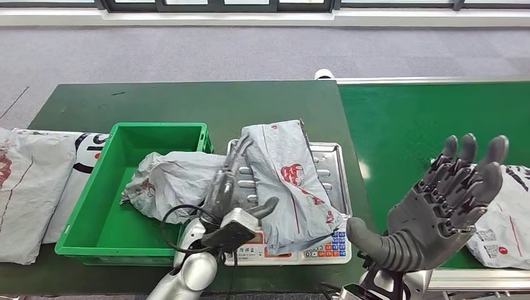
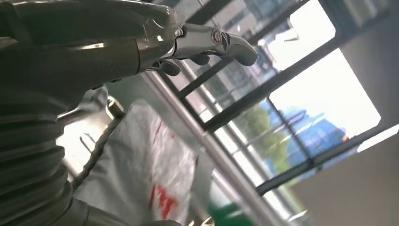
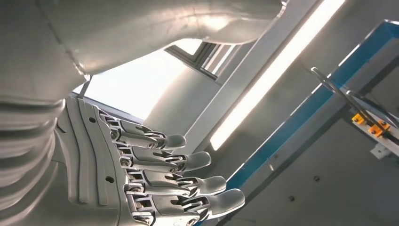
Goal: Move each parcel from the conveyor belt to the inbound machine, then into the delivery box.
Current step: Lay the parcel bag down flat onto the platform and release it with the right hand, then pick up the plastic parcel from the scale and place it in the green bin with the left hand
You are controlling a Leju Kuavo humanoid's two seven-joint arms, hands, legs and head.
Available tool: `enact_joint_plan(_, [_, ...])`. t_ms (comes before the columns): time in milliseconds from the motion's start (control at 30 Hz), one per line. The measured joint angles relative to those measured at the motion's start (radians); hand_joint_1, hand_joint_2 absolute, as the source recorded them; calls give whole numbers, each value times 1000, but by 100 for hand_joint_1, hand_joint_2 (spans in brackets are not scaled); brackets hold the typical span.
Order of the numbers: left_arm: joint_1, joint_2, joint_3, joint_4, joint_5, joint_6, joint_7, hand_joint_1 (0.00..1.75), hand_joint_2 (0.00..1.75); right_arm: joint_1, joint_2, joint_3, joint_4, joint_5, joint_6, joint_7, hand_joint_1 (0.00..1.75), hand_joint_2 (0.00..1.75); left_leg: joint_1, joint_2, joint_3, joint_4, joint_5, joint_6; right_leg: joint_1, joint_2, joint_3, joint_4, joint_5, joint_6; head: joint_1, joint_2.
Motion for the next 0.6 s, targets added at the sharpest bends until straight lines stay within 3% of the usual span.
enact_joint_plan(200, [-67,-32,-48,162,-165,-96,75,0,175,-1,0,1,0,2,1,0,0,175,0,0,0,0,0,0,0,0,0,0,1,1,0,0])
enact_joint_plan(600, [-114,-54,-72,279,-187,-112,87,0,175,0,0,1,0,4,1,0,0,175,0,0,0,0,0,0,0,0,0,0,0,0,0,0])
